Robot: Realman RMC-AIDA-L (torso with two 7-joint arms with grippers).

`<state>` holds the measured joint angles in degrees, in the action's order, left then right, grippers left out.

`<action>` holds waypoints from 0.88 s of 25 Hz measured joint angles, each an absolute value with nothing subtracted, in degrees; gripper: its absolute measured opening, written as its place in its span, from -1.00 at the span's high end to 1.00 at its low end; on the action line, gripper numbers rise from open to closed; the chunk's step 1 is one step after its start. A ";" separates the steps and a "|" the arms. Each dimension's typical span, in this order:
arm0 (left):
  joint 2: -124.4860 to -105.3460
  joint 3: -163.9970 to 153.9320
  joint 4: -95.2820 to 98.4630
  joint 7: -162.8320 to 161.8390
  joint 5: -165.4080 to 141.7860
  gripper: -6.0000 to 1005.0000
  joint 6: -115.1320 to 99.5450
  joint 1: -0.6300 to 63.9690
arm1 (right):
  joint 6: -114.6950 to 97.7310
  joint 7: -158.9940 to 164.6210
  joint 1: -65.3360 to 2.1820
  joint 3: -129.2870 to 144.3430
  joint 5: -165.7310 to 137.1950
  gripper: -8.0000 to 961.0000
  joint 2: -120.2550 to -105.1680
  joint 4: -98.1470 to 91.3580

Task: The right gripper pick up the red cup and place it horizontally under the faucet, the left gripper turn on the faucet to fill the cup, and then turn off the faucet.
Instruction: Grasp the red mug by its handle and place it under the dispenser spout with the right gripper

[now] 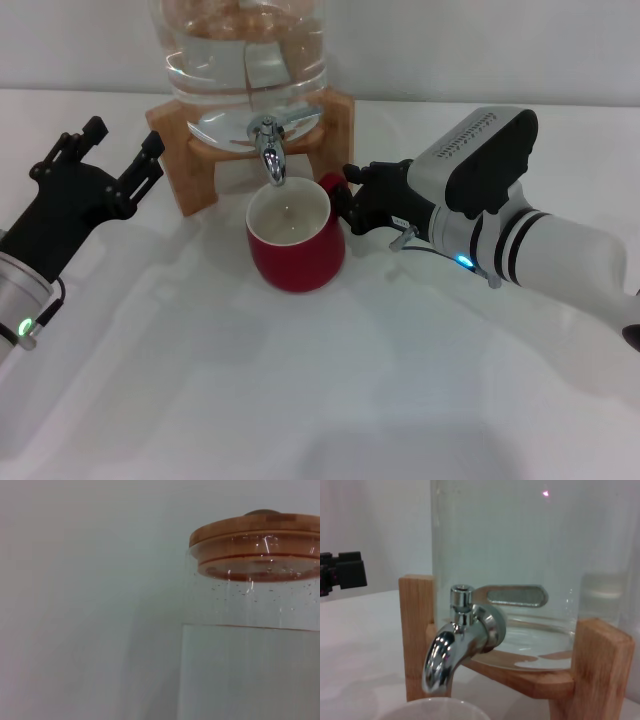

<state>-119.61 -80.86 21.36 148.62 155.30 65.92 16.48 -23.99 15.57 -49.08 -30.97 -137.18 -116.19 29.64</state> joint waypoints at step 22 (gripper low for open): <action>-119.62 -80.86 21.17 148.62 155.30 -0.51 66.19 16.42 | -21.16 16.81 -49.42 -33.91 -136.93 0.41 -116.19 29.75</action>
<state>-119.62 -80.86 21.17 148.62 155.30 66.19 16.42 -21.16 16.81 -49.42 -33.91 -136.93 -116.19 29.75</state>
